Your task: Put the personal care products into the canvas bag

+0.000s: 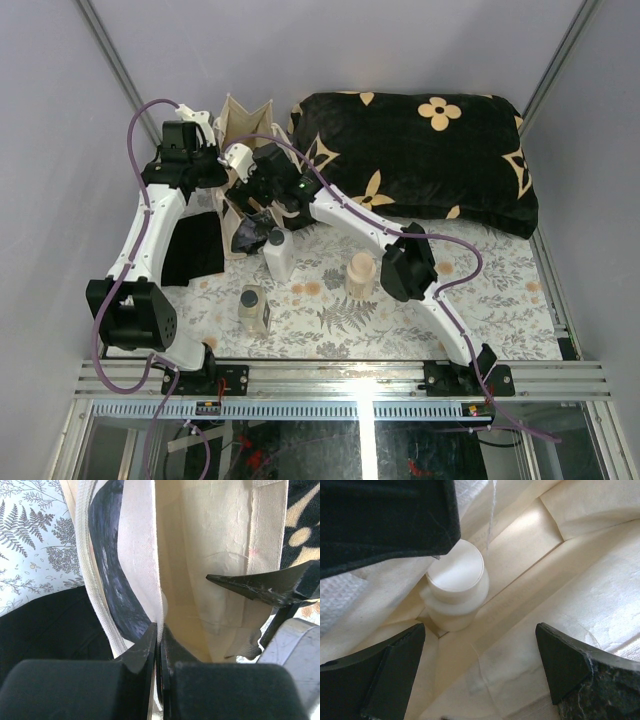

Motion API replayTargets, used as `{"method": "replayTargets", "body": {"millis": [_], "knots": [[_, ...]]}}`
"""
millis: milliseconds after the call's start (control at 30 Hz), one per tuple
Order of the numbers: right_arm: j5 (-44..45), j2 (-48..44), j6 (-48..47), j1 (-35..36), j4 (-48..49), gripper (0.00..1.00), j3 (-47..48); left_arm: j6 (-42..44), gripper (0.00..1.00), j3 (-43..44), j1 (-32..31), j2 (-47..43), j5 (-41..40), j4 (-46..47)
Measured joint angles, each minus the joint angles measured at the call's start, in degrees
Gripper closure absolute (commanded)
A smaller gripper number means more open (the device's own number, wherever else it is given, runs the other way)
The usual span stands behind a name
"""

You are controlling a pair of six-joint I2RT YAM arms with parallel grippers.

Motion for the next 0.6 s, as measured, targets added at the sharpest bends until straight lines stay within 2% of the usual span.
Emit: {"method": "replayTargets", "body": {"millis": [267, 600], "knots": [[5.8, -4.2, -1.6, 0.1, -1.8, 0.01, 0.0, 0.0, 1.0, 0.0, 1.7, 0.0, 0.0, 0.5], [11.8, -18.1, -0.8, -0.8, -0.6, 0.01, -1.1, -0.2, 1.0, 0.4, 4.9, 0.8, 0.0, 1.5]]}}
